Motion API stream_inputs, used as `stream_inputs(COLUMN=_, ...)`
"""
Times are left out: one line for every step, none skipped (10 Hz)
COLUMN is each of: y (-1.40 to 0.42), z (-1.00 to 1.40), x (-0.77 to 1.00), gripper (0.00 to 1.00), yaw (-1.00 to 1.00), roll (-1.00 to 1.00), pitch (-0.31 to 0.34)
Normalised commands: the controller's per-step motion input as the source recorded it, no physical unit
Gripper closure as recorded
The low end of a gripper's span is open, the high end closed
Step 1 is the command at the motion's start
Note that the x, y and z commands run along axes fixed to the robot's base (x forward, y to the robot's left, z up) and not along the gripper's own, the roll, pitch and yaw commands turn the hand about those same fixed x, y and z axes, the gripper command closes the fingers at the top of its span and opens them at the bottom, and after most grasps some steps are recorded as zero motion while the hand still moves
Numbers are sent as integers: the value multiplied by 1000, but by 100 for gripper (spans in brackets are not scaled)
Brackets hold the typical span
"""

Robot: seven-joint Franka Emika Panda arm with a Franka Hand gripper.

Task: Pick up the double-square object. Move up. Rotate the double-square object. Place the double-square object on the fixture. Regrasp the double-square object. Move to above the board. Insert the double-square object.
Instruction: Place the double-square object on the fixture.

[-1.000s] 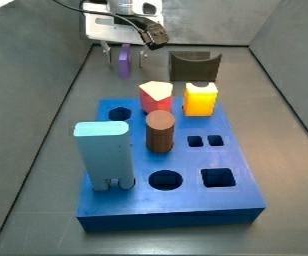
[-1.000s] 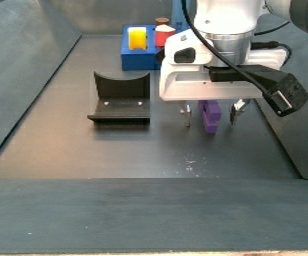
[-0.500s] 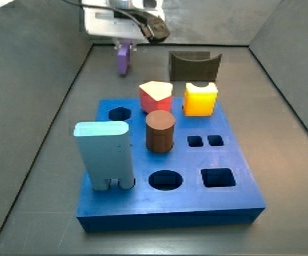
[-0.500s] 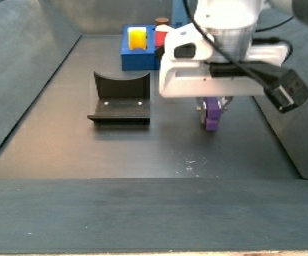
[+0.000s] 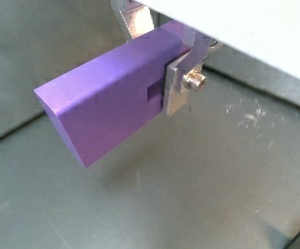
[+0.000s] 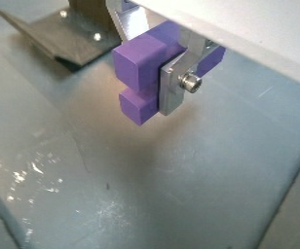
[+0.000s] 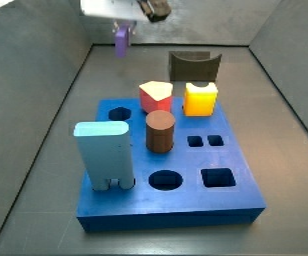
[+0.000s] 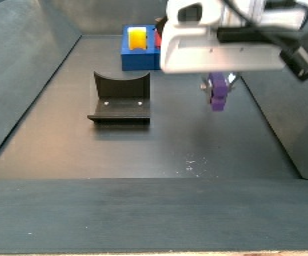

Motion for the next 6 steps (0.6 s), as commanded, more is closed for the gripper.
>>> stream_inputs(y=0, z=1000, x=0, gripper=100, yaw=0, roll=0, pitch=0)
stream_inputs(y=3, z=1000, x=6, gripper=100, yaw=1, roll=-1, pitch=-5)
stream_inputs(y=0, z=1000, x=-4, gripper=100, yaw=-1, roll=-6, pitch=11)
stream_inputs(y=-3, z=1000, x=-10, gripper=100, yaw=-4, roll=-10, pitch=18)
stream_inputs(y=-6, z=1000, x=-13, gripper=100, yaw=-8, roll=-15, pitch=25)
stream_inputs(y=-8, z=1000, x=-16, gripper=100, yaw=-10, roll=-19, pitch=31)
